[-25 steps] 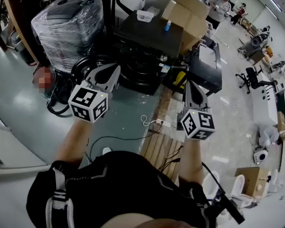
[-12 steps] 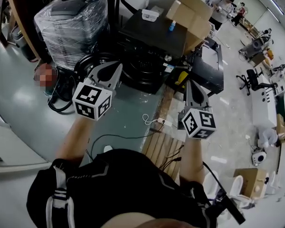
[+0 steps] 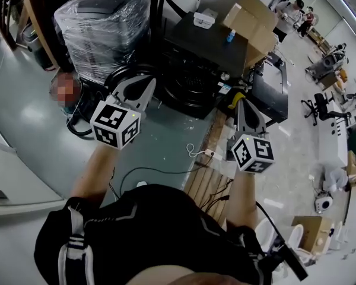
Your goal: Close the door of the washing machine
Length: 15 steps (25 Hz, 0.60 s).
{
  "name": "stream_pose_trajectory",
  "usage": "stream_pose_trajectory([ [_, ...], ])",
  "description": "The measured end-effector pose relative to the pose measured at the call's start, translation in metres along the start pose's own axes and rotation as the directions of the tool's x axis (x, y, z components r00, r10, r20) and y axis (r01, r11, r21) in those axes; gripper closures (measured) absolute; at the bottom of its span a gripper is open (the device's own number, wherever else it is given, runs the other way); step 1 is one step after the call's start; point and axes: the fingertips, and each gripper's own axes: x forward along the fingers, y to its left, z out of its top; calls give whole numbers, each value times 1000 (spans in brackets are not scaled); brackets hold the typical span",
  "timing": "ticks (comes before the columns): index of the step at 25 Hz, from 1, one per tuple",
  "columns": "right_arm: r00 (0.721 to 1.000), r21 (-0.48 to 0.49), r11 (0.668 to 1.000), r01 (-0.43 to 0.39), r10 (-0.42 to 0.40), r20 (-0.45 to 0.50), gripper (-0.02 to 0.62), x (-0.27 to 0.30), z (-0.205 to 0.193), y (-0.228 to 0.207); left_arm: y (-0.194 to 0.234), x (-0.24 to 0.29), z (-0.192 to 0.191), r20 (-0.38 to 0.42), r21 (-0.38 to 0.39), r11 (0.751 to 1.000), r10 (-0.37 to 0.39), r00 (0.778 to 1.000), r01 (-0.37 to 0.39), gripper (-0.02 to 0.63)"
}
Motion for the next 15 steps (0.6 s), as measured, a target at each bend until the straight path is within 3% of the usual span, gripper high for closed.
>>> stream_pose_trajectory([
  [7, 1000, -12, 1000, -1, 1, -5, 592, 19, -4, 40, 44, -21, -13, -22, 42, 998, 42, 999, -41, 604],
  [15, 999, -34, 999, -32, 30, -33, 592, 49, -6, 63, 72, -26, -22, -20, -9, 999, 37, 999, -37, 604],
])
